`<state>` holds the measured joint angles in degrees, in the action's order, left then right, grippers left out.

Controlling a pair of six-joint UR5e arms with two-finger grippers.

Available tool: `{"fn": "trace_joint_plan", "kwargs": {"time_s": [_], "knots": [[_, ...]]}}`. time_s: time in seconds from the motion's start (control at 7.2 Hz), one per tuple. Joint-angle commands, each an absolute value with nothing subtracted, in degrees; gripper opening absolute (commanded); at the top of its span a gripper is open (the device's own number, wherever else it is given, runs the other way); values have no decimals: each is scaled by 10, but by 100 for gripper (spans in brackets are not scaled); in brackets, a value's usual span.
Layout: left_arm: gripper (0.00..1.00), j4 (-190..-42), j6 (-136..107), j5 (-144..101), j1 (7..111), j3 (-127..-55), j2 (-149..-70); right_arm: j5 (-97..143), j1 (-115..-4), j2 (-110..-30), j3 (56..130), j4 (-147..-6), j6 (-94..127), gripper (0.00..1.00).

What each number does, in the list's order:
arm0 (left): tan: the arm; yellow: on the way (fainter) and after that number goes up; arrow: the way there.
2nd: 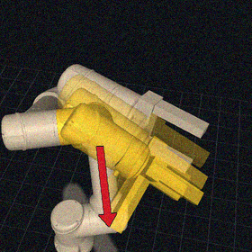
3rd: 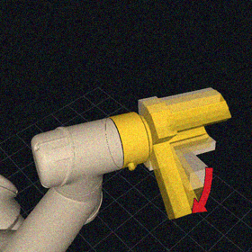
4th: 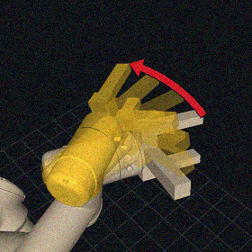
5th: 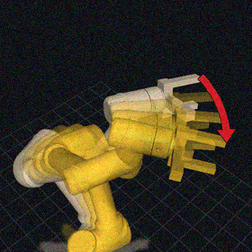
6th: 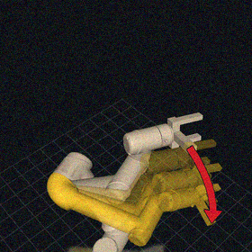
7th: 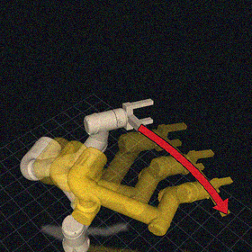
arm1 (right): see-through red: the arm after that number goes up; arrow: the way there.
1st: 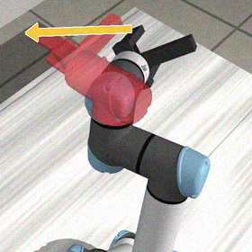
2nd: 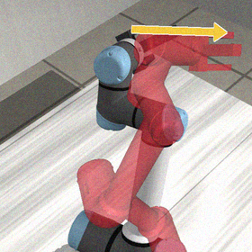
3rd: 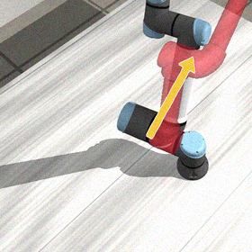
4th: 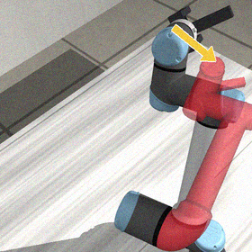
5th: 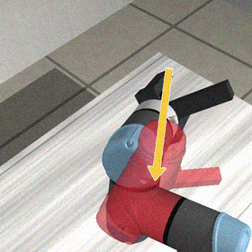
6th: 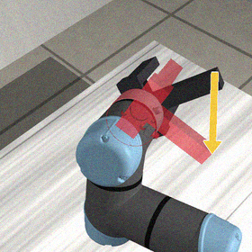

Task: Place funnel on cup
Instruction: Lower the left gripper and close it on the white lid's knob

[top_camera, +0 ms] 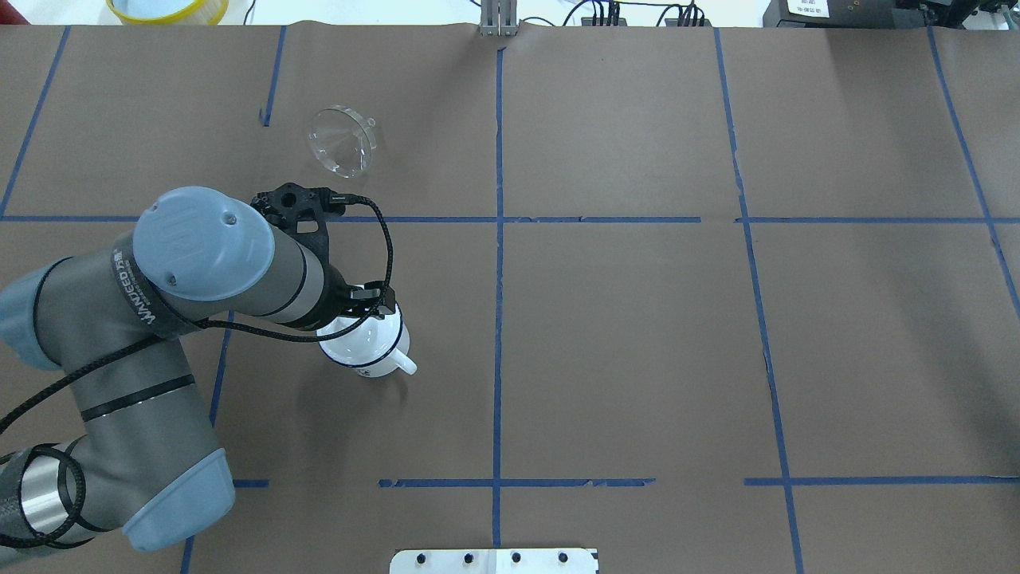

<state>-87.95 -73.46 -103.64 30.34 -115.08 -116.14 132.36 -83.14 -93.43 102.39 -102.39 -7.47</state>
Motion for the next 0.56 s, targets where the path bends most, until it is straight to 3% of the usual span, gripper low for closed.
{"fn": "trace_joint_plan", "kwargs": {"time_s": [0.0,0.42], "knots": [[79,-880,-734,-1035,303,-1145,-1166,1324,-831,-934,1023,-1024,-75,100],[74,-880,-733,-1035,304,-1144,-1164,1324,-831,-934,1024,-1024,-75,100]]}}
